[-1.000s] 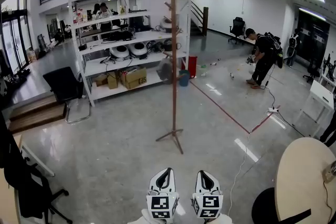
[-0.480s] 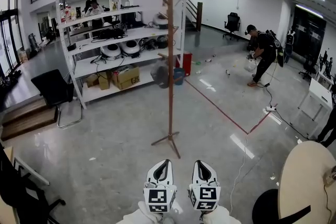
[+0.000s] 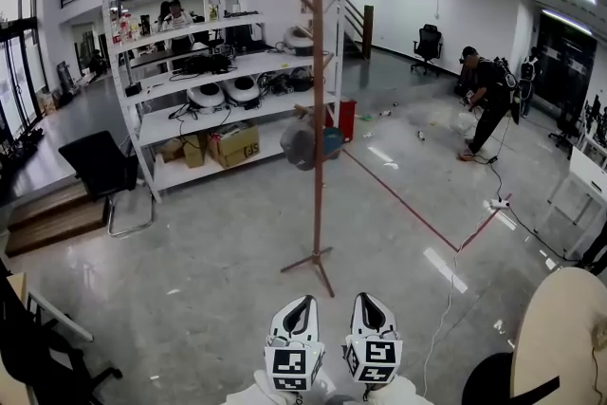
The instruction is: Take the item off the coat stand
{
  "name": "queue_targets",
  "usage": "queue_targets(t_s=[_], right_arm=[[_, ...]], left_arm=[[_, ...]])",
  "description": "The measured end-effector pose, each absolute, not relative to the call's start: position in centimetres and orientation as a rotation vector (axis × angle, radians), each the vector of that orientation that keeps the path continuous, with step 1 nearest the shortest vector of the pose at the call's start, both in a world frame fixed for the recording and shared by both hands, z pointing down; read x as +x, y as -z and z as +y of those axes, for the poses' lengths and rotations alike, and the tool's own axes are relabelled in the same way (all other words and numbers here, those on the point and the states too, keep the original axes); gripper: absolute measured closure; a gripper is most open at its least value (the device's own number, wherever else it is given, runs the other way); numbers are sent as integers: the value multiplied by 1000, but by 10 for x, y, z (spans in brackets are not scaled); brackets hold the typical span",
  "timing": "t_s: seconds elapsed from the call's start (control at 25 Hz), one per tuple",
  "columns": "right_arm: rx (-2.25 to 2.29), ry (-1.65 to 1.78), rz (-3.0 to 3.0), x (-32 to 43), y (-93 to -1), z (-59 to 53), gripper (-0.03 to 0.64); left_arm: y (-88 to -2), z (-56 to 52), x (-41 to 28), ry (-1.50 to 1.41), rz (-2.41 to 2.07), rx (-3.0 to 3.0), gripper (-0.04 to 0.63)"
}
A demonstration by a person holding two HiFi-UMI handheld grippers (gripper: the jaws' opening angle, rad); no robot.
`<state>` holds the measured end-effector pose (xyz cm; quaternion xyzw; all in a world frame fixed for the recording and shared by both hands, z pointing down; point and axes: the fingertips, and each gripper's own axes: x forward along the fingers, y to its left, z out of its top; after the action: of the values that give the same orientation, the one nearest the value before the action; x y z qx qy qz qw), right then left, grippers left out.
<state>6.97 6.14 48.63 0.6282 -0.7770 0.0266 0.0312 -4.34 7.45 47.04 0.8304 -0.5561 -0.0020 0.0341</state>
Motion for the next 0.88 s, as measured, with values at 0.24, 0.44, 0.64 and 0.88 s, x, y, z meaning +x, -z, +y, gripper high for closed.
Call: queue_targets(t_s=[0.24,0.44,0.64,0.88], right_arm=[[1924,-95,-2383,72,-493,43,606],[1928,-108,-2384,77,-498,13,606],[1904,-87,-2409,79,-493,-29,606],[1859,-50,-2453,78,-482,-82,606]], left_arm=[[-480,56,-44,-8,-1710,2528,594],[-485,26,-41,-14,-1713,2521,594],[-478,-16,-35,0,-1742,2527,594],[-471,-63,-32,8,-1799,2510,595]])
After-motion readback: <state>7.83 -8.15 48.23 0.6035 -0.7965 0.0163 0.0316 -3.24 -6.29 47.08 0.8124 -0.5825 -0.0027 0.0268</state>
